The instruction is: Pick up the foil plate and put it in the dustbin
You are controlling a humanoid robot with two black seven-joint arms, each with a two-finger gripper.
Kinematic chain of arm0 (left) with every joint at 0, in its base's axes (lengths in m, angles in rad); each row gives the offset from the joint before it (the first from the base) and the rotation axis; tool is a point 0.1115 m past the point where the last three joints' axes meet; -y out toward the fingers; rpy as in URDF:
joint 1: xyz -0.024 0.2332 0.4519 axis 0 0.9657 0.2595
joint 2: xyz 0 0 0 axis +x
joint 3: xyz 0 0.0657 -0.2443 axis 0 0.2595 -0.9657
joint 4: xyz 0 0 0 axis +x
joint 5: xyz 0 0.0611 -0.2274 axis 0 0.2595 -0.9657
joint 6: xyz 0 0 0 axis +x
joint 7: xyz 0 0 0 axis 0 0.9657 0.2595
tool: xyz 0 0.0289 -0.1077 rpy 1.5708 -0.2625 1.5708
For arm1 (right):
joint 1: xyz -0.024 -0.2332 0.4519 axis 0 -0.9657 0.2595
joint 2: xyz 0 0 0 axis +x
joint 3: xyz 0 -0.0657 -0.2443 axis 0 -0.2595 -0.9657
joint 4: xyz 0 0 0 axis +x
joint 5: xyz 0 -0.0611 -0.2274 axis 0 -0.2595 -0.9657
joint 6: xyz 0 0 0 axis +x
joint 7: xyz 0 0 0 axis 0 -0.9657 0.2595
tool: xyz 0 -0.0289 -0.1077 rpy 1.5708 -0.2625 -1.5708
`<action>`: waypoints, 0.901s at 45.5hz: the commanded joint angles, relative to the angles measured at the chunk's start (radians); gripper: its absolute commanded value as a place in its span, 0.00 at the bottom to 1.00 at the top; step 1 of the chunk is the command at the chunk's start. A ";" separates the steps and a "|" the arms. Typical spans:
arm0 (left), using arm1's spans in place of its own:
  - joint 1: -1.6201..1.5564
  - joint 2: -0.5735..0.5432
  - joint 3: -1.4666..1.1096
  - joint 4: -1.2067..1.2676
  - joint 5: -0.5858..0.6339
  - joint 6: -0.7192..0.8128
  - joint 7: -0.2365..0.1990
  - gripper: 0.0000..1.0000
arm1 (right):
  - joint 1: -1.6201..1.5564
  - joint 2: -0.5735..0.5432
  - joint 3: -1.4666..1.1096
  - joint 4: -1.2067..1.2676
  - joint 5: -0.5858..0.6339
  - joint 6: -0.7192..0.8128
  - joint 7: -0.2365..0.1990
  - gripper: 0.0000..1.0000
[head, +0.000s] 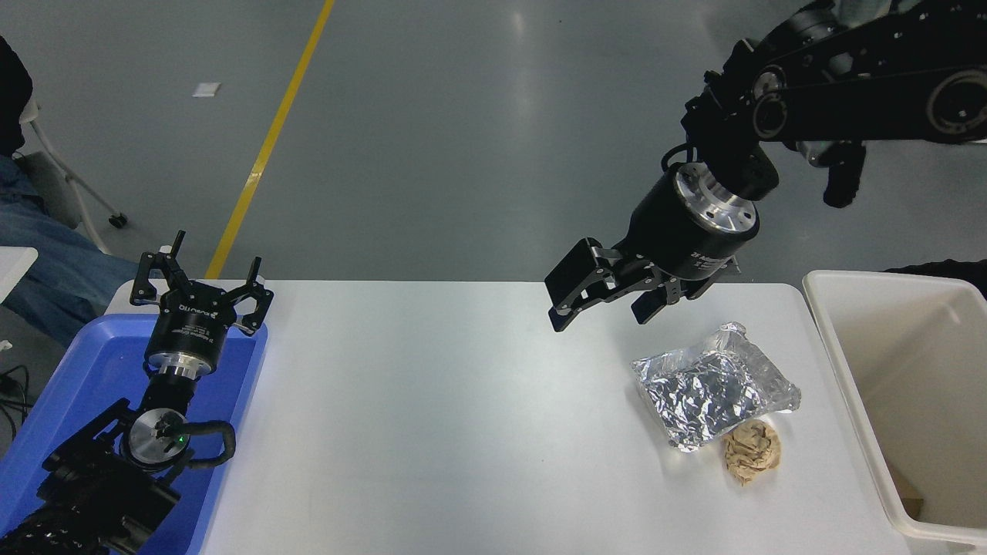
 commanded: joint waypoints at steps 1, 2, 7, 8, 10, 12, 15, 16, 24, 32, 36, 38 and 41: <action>0.003 -0.002 -0.015 -0.001 -0.005 -0.002 0.003 1.00 | -0.013 0.026 0.009 -0.014 0.012 0.003 -0.003 1.00; 0.003 -0.002 -0.011 -0.001 -0.003 -0.002 -0.003 1.00 | -0.021 0.028 0.009 -0.020 0.011 0.003 -0.003 1.00; 0.003 -0.002 -0.006 0.000 -0.003 -0.002 -0.005 1.00 | -0.066 0.042 0.003 -0.057 -0.011 0.003 -0.003 1.00; 0.003 -0.002 -0.006 -0.001 -0.003 -0.002 -0.005 1.00 | -0.073 0.043 0.003 -0.068 -0.014 0.003 -0.003 1.00; 0.003 -0.002 -0.006 -0.001 -0.003 -0.002 -0.005 1.00 | -0.090 0.048 0.003 -0.091 -0.022 0.003 -0.003 1.00; 0.003 -0.002 -0.006 0.000 -0.003 -0.002 -0.005 1.00 | -0.106 0.052 0.003 -0.109 -0.025 0.003 -0.003 1.00; 0.003 -0.002 -0.006 0.000 -0.003 -0.002 -0.005 1.00 | -0.124 0.057 0.003 -0.134 -0.026 0.003 -0.003 1.00; 0.003 -0.002 -0.006 0.000 -0.003 -0.002 -0.005 1.00 | -0.129 0.057 0.003 -0.140 -0.026 0.003 -0.003 1.00; 0.003 -0.002 -0.006 0.000 -0.003 -0.002 -0.005 1.00 | -0.210 0.056 -0.011 -0.183 -0.117 0.003 -0.002 1.00; 0.003 -0.002 -0.006 -0.001 -0.003 -0.002 -0.005 1.00 | -0.308 -0.010 -0.064 -0.223 -0.293 -0.070 0.002 1.00; 0.003 -0.002 -0.006 -0.001 -0.003 -0.002 -0.005 1.00 | -0.401 -0.093 -0.054 -0.266 -0.400 -0.130 0.002 1.00; 0.003 -0.002 -0.006 -0.001 -0.003 -0.002 -0.005 1.00 | -0.449 -0.122 -0.054 -0.296 -0.456 -0.171 0.003 1.00; 0.003 -0.002 -0.006 -0.001 -0.003 -0.002 -0.005 1.00 | -0.539 -0.170 -0.054 -0.350 -0.522 -0.257 0.005 1.00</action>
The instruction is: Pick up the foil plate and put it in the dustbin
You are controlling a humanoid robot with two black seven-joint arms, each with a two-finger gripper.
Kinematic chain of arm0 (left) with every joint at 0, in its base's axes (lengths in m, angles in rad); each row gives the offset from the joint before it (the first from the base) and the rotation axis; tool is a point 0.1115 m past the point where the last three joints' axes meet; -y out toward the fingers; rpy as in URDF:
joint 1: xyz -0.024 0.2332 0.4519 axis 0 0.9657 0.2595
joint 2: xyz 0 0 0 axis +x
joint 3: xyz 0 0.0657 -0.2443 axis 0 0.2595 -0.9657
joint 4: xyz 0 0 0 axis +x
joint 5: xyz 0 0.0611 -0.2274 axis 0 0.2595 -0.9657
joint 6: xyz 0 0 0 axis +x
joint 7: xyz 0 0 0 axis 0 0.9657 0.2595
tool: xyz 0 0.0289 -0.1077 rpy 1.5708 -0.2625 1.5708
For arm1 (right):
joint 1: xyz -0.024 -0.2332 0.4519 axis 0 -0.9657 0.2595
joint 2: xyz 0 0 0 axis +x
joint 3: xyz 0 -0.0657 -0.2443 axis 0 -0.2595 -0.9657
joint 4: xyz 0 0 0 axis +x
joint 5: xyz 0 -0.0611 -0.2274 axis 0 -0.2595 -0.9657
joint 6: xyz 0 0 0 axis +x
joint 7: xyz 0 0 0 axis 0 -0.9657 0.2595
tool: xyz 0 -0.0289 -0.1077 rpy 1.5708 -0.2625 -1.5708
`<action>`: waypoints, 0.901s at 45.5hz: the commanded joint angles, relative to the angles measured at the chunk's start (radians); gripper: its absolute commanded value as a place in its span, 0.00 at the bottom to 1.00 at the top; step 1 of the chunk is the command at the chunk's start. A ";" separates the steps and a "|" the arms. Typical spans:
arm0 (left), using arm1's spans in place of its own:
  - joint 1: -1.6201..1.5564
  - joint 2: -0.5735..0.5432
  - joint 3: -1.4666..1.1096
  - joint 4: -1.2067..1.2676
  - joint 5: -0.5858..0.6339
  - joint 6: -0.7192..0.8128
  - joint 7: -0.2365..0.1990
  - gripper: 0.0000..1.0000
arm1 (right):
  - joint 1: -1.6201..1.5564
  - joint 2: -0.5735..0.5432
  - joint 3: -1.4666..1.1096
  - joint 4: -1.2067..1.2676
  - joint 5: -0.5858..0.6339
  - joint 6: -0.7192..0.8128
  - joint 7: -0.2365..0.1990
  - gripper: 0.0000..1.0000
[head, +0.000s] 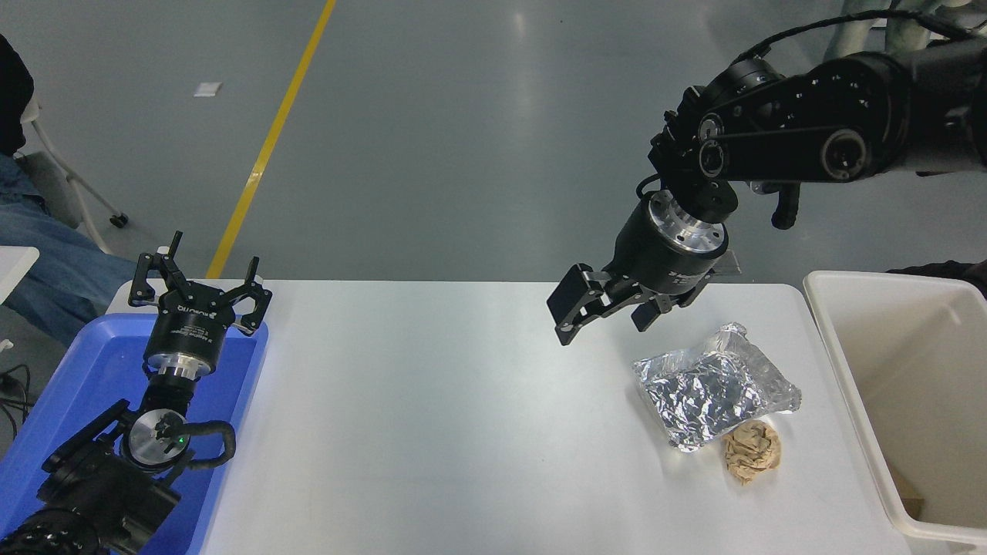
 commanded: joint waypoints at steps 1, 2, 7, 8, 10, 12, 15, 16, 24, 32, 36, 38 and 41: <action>0.000 0.000 0.000 0.001 0.000 0.000 0.000 1.00 | -0.255 -0.144 -0.011 -0.142 -0.252 -0.209 0.004 1.00; 0.000 0.000 0.000 0.001 0.000 0.000 0.000 1.00 | -0.286 -0.154 -0.010 -0.162 -0.265 -0.247 0.004 1.00; 0.000 0.000 0.000 -0.001 0.000 0.000 0.000 1.00 | -0.428 -0.163 -0.011 -0.249 -0.293 -0.419 0.005 1.00; 0.000 0.000 0.000 0.001 0.000 0.000 0.000 1.00 | -0.459 -0.163 -0.011 -0.271 -0.293 -0.444 0.005 1.00; 0.000 0.000 0.000 -0.001 0.000 0.000 0.000 1.00 | -0.514 -0.161 -0.010 -0.317 -0.295 -0.480 0.005 1.00; 0.000 0.000 0.000 -0.001 0.000 0.000 0.000 1.00 | -0.562 -0.161 -0.010 -0.354 -0.296 -0.510 0.005 1.00; 0.000 0.000 0.000 -0.001 0.000 0.000 0.000 1.00 | -0.622 -0.161 -0.010 -0.397 -0.301 -0.536 0.005 1.00; -0.002 0.000 0.002 0.001 0.000 0.000 0.000 1.00 | -0.640 -0.161 -0.010 -0.411 -0.301 -0.545 0.005 1.00; 0.000 0.000 0.002 0.001 0.000 0.000 0.000 1.00 | -0.781 -0.152 0.025 -0.542 -0.301 -0.623 0.007 1.00; 0.000 0.000 0.002 -0.001 0.000 0.000 0.000 1.00 | -0.893 -0.117 0.091 -0.645 -0.301 -0.671 0.007 1.00; 0.000 0.002 0.002 0.001 0.000 0.000 0.000 1.00 | -0.933 -0.092 0.130 -0.684 -0.301 -0.683 0.007 1.00; 0.000 0.000 0.002 -0.001 0.000 0.000 0.000 1.00 | -0.955 -0.080 0.151 -0.701 -0.301 -0.688 0.005 0.98; 0.000 0.002 0.002 -0.001 0.000 0.000 0.000 1.00 | -0.988 -0.063 0.173 -0.727 -0.301 -0.689 0.005 0.95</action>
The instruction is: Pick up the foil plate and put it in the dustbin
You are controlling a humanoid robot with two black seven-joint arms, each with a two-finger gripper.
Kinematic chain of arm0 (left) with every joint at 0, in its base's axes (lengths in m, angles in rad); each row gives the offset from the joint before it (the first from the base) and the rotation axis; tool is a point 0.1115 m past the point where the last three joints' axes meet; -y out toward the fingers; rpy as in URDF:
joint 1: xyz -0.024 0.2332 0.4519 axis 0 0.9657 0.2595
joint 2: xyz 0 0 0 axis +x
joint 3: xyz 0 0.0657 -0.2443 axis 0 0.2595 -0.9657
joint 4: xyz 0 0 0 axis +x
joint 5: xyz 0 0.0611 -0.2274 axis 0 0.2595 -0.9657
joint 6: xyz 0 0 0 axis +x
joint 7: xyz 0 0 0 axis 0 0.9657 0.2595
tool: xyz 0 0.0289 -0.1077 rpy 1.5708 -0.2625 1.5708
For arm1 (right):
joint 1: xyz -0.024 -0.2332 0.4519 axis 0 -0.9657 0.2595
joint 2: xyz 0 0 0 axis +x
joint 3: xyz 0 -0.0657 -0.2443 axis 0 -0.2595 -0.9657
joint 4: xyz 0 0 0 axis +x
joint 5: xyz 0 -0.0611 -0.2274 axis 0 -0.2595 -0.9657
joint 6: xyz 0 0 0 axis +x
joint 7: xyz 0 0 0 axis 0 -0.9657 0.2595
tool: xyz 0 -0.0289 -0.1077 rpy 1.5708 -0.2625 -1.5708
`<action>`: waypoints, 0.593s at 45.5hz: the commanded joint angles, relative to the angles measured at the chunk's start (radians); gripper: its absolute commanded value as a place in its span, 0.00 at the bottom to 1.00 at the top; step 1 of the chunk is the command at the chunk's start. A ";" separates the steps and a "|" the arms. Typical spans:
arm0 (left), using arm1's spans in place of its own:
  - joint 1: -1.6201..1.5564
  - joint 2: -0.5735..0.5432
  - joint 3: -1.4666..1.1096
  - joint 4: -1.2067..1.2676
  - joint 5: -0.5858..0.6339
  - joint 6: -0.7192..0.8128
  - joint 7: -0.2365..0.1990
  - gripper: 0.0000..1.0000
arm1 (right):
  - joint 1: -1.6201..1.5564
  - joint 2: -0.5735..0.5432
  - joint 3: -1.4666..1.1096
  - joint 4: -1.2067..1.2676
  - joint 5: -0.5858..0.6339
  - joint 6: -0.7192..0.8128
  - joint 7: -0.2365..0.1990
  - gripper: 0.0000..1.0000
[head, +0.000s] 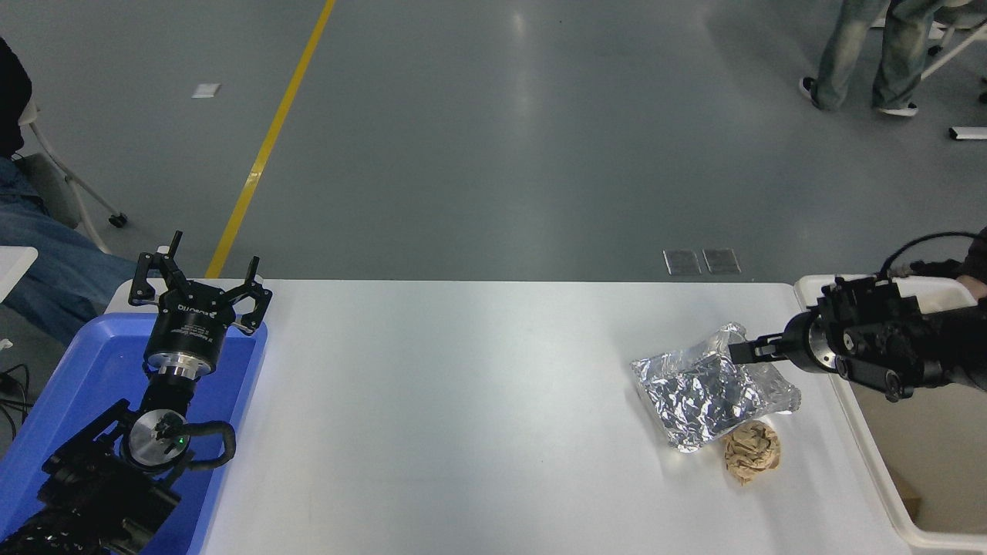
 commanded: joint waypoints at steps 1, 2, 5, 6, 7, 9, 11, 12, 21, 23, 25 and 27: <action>0.000 0.001 0.000 0.001 0.000 0.000 0.000 1.00 | -0.149 0.055 0.086 -0.127 -0.005 -0.049 -0.001 0.92; 0.000 0.000 0.000 -0.001 0.000 0.000 0.000 1.00 | -0.158 0.061 0.088 -0.136 -0.005 -0.049 -0.001 0.87; 0.000 0.000 0.000 0.001 0.000 0.000 0.000 1.00 | -0.183 0.075 0.089 -0.160 -0.005 -0.049 -0.003 0.73; 0.000 0.000 0.000 0.001 0.000 0.000 0.000 1.00 | -0.190 0.080 0.091 -0.166 -0.005 -0.049 -0.003 0.70; 0.000 0.000 0.000 0.001 0.000 0.000 0.000 1.00 | -0.196 0.083 0.091 -0.171 -0.005 -0.049 -0.003 0.63; 0.000 0.001 0.000 0.001 0.000 0.002 0.000 1.00 | -0.204 0.086 0.100 -0.179 -0.005 -0.050 -0.006 0.39; 0.000 0.001 0.000 0.001 0.000 0.002 0.000 1.00 | -0.206 0.086 0.109 -0.183 -0.005 -0.050 -0.007 0.31; 0.000 0.001 0.000 0.001 0.000 0.000 0.000 1.00 | -0.206 0.086 0.115 -0.185 -0.005 -0.050 -0.010 0.28; 0.000 0.000 0.000 0.001 0.000 0.002 0.000 1.00 | -0.195 0.072 0.152 -0.183 -0.003 -0.039 -0.004 0.00; -0.001 0.000 0.000 -0.001 0.000 0.002 0.000 1.00 | -0.189 0.069 0.151 -0.182 -0.003 -0.039 -0.003 0.00; -0.001 0.000 0.000 0.001 0.000 0.002 0.000 1.00 | -0.180 0.063 0.151 -0.174 -0.002 -0.038 -0.001 0.00; 0.000 0.001 0.000 0.001 0.000 0.002 0.000 1.00 | -0.167 0.058 0.145 -0.168 -0.003 -0.035 0.000 0.00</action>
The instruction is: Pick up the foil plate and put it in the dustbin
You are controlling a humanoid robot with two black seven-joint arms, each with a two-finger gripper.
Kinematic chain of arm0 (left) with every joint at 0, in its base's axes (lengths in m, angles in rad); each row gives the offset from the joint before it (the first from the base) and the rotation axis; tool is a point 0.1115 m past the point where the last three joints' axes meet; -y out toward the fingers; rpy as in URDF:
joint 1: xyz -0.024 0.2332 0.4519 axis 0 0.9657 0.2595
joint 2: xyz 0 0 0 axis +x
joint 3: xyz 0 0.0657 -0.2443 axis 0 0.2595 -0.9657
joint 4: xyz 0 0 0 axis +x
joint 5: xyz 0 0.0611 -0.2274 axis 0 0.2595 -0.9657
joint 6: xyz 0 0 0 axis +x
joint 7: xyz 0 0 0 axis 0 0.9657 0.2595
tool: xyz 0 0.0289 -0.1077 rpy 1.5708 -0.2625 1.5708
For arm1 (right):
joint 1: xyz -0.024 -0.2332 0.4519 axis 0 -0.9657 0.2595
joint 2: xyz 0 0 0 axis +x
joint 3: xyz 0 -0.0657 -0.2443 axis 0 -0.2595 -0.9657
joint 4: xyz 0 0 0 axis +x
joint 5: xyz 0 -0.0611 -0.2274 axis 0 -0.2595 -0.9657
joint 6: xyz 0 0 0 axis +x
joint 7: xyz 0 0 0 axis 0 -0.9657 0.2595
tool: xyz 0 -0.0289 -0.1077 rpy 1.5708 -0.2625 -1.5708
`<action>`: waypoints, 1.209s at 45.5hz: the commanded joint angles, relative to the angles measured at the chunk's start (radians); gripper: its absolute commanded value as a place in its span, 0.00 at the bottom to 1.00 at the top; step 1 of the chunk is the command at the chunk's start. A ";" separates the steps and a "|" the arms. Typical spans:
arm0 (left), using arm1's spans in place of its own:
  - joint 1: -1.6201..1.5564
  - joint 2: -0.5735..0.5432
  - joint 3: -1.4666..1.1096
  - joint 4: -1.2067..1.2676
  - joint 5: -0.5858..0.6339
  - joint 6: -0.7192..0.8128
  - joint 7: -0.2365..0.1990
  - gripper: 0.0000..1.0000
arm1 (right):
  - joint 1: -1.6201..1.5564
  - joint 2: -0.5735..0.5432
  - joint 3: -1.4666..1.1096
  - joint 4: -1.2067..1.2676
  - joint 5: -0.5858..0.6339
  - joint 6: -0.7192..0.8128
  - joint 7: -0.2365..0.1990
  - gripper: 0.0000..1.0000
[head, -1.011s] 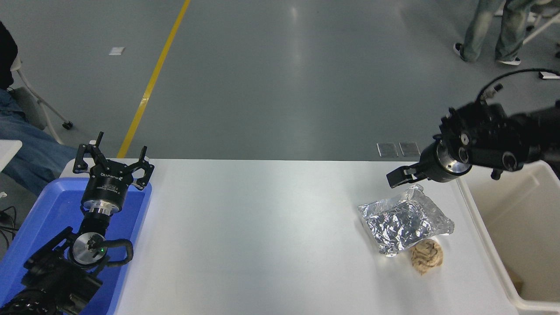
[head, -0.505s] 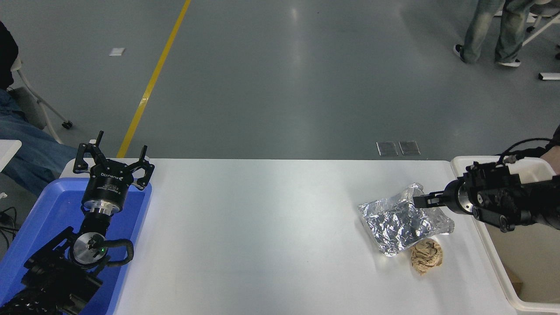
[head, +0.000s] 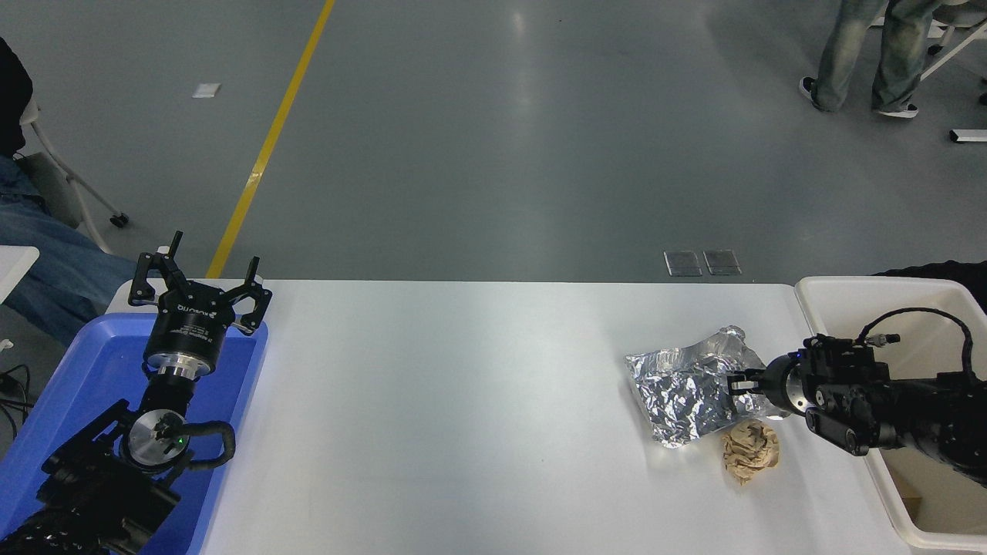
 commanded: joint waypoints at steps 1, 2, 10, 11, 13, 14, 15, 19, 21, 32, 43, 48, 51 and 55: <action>-0.001 0.000 0.000 0.000 0.000 0.000 0.000 1.00 | 0.022 -0.012 0.012 0.004 0.001 0.008 0.005 0.00; 0.000 0.000 0.000 -0.001 0.000 0.000 0.000 1.00 | 0.028 -0.012 0.011 0.008 0.001 0.010 0.005 0.00; -0.001 0.000 0.000 0.000 0.000 0.000 0.000 1.00 | 0.172 -0.074 -0.069 0.143 0.001 0.048 0.007 0.00; -0.001 0.000 0.000 0.000 0.000 0.000 0.000 1.00 | 0.200 -0.086 -0.084 0.171 0.004 0.053 0.007 0.00; -0.001 -0.001 0.000 -0.001 0.000 -0.001 0.000 1.00 | 0.261 -0.113 -0.116 0.227 0.006 0.057 0.005 0.00; -0.001 -0.001 0.002 -0.001 0.000 -0.001 0.000 1.00 | 0.294 -0.127 -0.132 0.256 0.006 0.062 0.007 0.00; -0.001 0.000 0.002 0.000 0.000 -0.001 0.000 1.00 | 0.333 -0.141 -0.145 0.290 0.007 0.069 0.007 0.00; -0.001 -0.001 0.002 0.000 0.000 -0.001 0.002 1.00 | 0.504 -0.207 -0.205 0.442 0.010 0.137 0.007 0.00; -0.001 0.000 0.002 -0.001 0.000 -0.001 0.000 1.00 | 0.590 -0.238 -0.228 0.520 0.015 0.174 0.007 0.00; -0.001 0.000 0.003 -0.001 0.000 -0.001 0.002 1.00 | 1.079 -0.333 -0.348 0.838 0.028 0.416 0.021 0.00; -0.001 -0.001 0.003 -0.001 0.000 -0.001 0.002 1.00 | 1.440 -0.330 -0.376 0.922 0.093 0.735 0.047 0.00; -0.001 -0.001 0.003 -0.001 0.000 -0.001 0.002 1.00 | 1.512 -0.324 -0.376 0.926 0.099 0.771 0.058 0.00; -0.001 -0.001 0.003 -0.001 0.000 -0.001 0.002 1.00 | 1.529 -0.322 -0.376 0.926 0.099 0.771 0.056 0.00; -0.001 -0.001 0.003 0.000 0.000 -0.001 0.002 1.00 | 1.543 -0.322 -0.377 0.926 0.099 0.771 0.058 0.00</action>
